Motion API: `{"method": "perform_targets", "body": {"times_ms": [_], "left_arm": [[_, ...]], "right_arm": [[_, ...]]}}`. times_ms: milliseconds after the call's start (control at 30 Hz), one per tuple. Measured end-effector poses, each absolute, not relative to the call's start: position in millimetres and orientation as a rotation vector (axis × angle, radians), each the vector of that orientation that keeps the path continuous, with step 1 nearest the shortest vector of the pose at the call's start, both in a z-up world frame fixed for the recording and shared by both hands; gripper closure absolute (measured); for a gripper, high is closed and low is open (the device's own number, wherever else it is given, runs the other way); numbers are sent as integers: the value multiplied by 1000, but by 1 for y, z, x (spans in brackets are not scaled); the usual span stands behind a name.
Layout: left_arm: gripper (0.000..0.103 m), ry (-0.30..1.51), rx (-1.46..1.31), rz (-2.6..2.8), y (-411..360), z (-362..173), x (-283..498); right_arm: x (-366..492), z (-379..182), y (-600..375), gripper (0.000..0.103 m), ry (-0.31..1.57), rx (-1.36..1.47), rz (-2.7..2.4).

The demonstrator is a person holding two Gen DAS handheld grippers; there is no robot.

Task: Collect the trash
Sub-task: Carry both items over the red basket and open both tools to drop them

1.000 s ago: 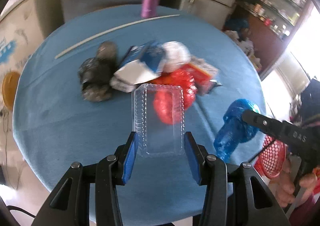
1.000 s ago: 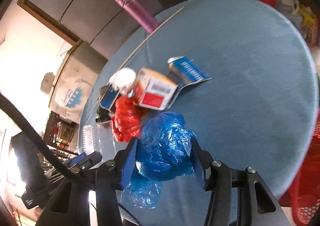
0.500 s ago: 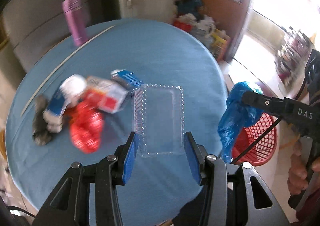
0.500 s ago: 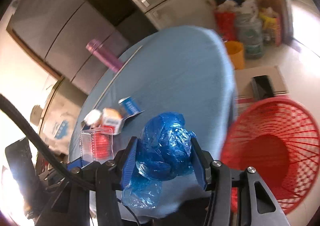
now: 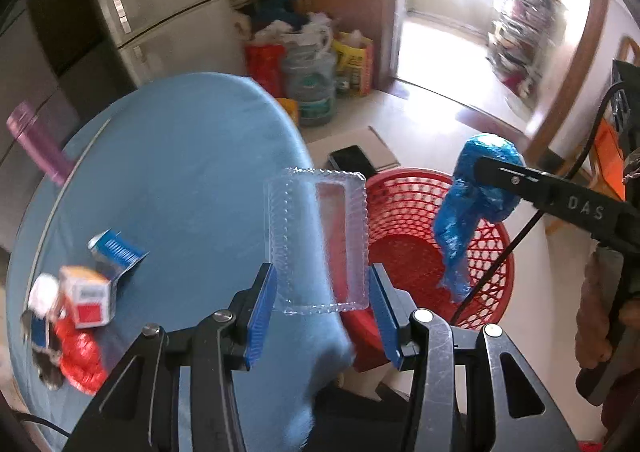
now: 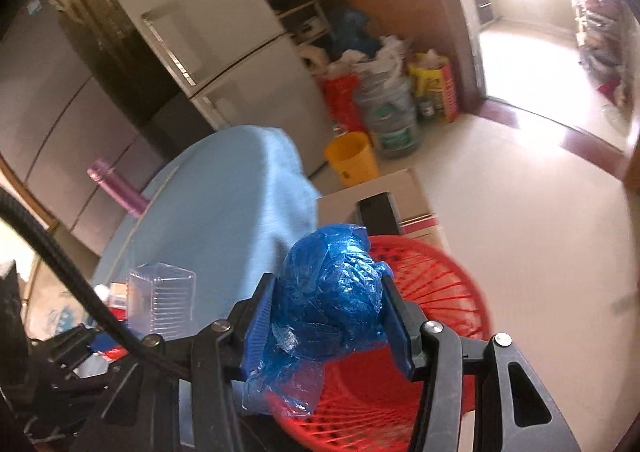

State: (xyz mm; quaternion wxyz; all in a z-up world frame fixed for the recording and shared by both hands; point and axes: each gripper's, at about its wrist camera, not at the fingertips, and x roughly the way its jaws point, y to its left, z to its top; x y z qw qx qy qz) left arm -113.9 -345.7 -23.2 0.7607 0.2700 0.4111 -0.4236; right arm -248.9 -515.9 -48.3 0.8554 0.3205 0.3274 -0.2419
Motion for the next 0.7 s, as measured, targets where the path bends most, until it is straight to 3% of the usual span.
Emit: {"method": "perform_targets", "body": {"times_ms": [300,367,433,700], "left_arm": [[53,1007,608,-1081,-397,-57,-130],[50,1047,598,-1112,-404,-66,-132],[38,1078,591,-1120,-406,-74,-130],[37,1068,529,-1053,-373,-61,-112]], "right_arm": [[-272,-77,-539,47,747,720,-556],[-275,-82,-542,45,768,740,-560],[-278,-86,-545,44,783,763,-555],[-275,-77,-540,40,743,781,-537]]}}
